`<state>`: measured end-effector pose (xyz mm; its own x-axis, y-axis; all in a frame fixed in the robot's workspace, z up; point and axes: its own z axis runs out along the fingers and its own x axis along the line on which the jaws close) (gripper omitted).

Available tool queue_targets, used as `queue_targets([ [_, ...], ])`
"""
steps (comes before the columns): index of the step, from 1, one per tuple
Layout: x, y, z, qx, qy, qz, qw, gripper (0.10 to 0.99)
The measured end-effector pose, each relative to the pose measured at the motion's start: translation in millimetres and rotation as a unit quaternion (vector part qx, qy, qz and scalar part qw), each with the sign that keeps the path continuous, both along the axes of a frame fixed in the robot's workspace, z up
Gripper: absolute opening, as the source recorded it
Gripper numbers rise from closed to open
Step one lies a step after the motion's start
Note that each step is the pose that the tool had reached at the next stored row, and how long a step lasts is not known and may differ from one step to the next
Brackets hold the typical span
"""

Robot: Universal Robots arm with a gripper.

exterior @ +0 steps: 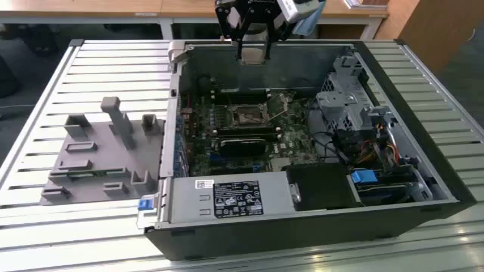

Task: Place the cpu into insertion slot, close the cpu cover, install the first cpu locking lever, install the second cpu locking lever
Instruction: 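Place the cpu into insertion slot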

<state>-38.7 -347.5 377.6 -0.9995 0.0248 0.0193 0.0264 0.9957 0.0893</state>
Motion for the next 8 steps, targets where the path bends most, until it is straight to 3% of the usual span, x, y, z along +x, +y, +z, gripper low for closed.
queue_targets([
  [8,0.0,0.0,0.0,0.0000,0.0000,-0.001,1.0000,0.537],
])
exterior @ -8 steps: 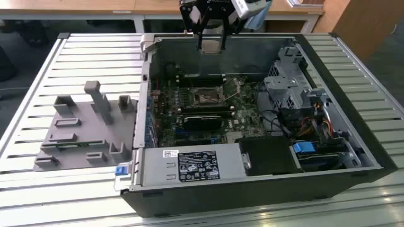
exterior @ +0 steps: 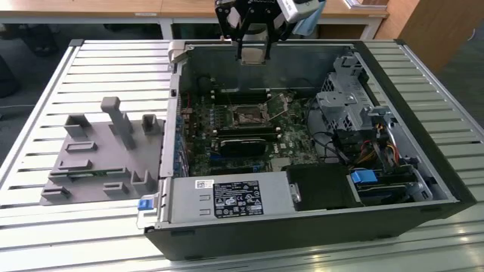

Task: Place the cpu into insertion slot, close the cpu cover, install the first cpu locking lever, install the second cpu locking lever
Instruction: 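Place the cpu into insertion slot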

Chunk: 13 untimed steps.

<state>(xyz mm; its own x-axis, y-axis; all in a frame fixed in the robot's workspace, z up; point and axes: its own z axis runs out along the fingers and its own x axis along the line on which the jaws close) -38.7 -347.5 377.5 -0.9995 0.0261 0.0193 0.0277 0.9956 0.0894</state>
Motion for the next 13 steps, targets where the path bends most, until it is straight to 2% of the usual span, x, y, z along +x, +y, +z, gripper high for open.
queue_targets([
  [13,0.0,0.0,-0.1,-0.0001,0.0000,-0.011,0.9999,0.537],
])
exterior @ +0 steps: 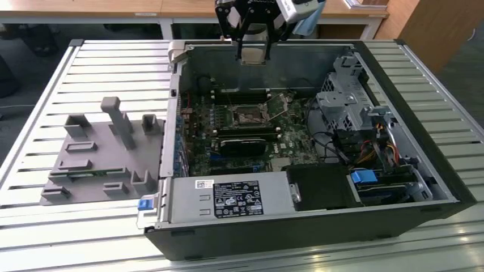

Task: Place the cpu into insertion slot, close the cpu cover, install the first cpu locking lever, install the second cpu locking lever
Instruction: 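Place the cpu into insertion slot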

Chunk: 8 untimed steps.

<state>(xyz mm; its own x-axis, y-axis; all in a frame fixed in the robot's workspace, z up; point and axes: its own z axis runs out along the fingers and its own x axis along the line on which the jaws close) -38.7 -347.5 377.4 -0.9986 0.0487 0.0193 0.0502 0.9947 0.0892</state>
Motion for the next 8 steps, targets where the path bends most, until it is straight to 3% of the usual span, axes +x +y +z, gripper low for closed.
queue_targets([
  [8,0.0,0.0,0.0,-0.0004,0.0000,-0.013,0.9999,0.537],
])
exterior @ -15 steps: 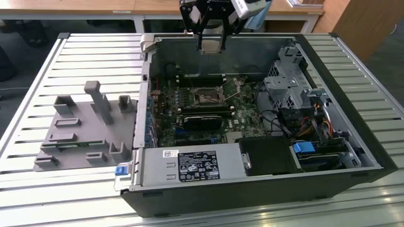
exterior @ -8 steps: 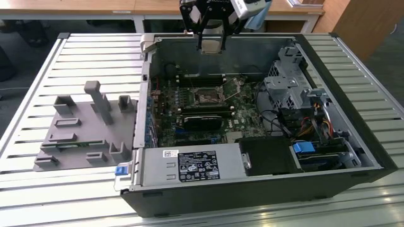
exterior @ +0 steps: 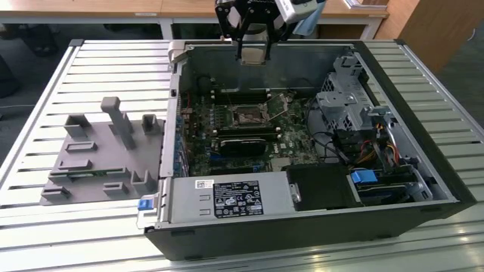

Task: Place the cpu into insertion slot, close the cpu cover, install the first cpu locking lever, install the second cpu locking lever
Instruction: 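Place the cpu into insertion slot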

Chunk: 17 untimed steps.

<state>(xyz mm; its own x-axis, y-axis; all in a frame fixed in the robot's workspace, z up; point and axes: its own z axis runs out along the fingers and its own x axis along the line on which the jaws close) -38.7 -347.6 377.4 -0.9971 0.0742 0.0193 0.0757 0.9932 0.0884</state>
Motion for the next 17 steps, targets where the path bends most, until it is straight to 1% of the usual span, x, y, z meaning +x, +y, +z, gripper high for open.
queue_targets([
  [10,0.0,0.0,-0.2,-0.0004,-0.0001,-0.019,0.9998,0.537],
  [17,0.0,0.1,-0.4,-0.0014,-0.0001,-0.035,0.9994,0.537],
])
